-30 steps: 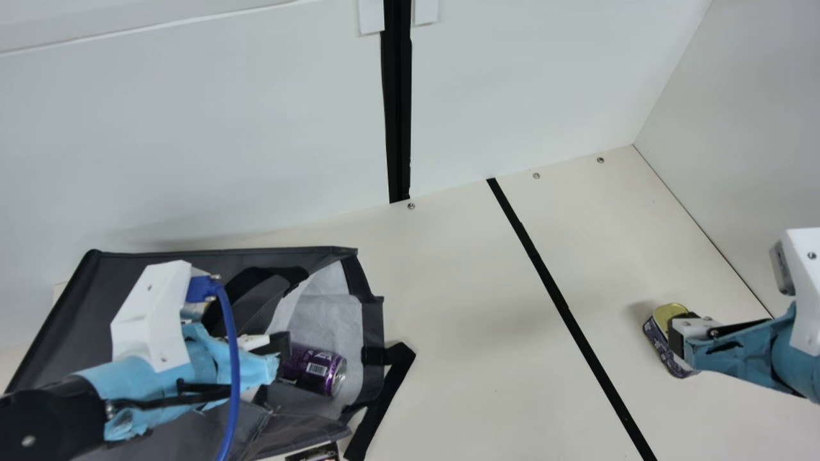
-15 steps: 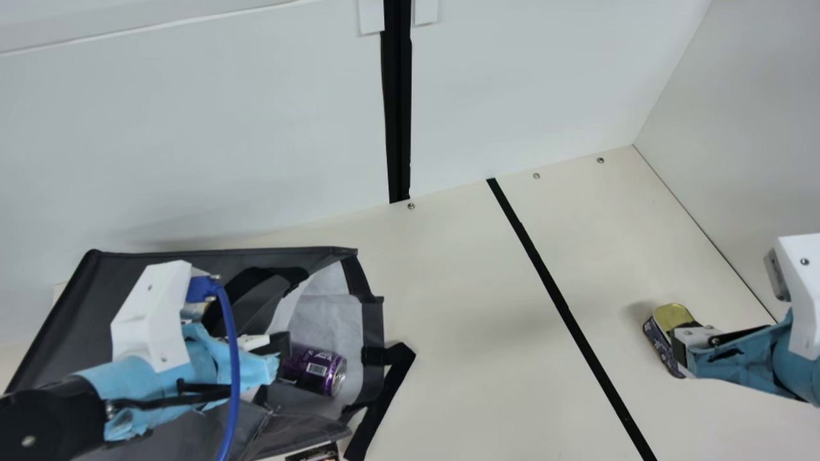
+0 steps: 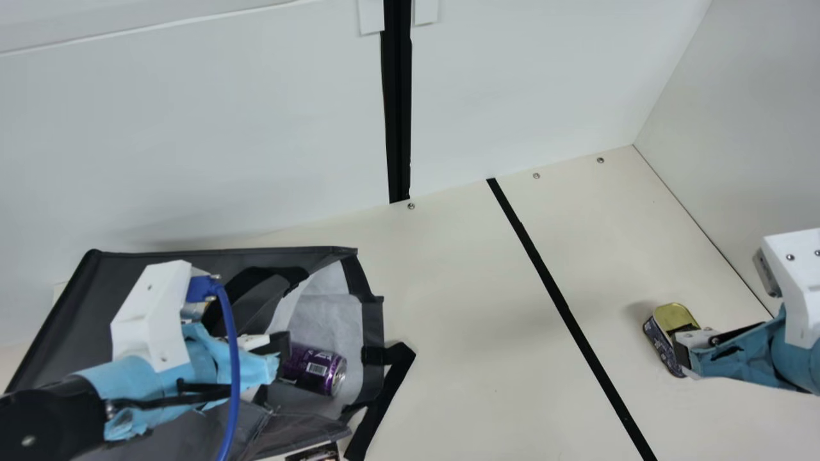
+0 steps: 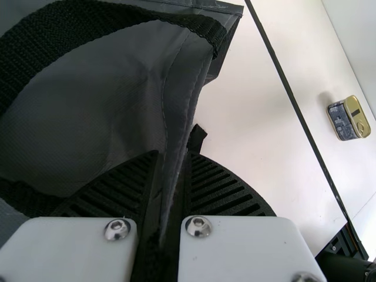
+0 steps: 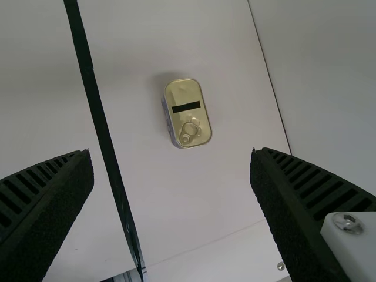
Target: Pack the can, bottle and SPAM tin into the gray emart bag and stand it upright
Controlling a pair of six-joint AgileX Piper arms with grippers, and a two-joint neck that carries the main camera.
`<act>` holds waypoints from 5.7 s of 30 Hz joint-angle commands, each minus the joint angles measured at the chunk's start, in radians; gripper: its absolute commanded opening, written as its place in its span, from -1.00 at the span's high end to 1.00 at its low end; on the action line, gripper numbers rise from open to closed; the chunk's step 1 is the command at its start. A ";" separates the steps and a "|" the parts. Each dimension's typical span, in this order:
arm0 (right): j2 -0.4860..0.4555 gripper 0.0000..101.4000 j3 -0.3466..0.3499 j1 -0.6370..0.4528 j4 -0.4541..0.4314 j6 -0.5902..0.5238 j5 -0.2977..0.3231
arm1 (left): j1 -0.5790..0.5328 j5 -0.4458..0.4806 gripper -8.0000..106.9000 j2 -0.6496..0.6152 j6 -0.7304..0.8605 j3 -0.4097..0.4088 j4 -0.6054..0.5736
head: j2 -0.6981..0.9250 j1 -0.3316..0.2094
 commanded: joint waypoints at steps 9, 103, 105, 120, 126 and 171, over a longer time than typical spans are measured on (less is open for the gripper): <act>0.075 -0.87 -0.008 -0.071 0.037 -0.149 0.001 | 0.000 0.000 1.00 0.000 0.000 0.000 0.000 | -0.001 -0.021; 0.810 0.58 -0.013 -0.088 0.110 -0.449 -0.305 | 0.000 0.000 1.00 0.000 0.000 0.000 -0.002 | -0.001 -0.021; 0.804 0.84 -0.011 -0.088 0.112 -0.456 -0.307 | 0.000 0.000 1.00 0.000 0.000 0.000 -0.002 | -0.001 -0.021; 0.693 1.00 0.015 -0.070 0.152 -0.514 -0.274 | 0.000 0.000 1.00 0.000 0.000 0.000 -0.002 | -0.001 -0.021; 0.626 1.00 0.039 -0.040 0.151 -0.495 -0.255 | 0.000 0.000 1.00 0.000 0.000 0.000 -0.002 | -0.001 -0.021; 0.391 1.00 0.023 0.502 0.110 -0.442 -0.076 | 0.000 0.000 1.00 0.000 0.000 0.000 -0.002 | -0.001 -0.021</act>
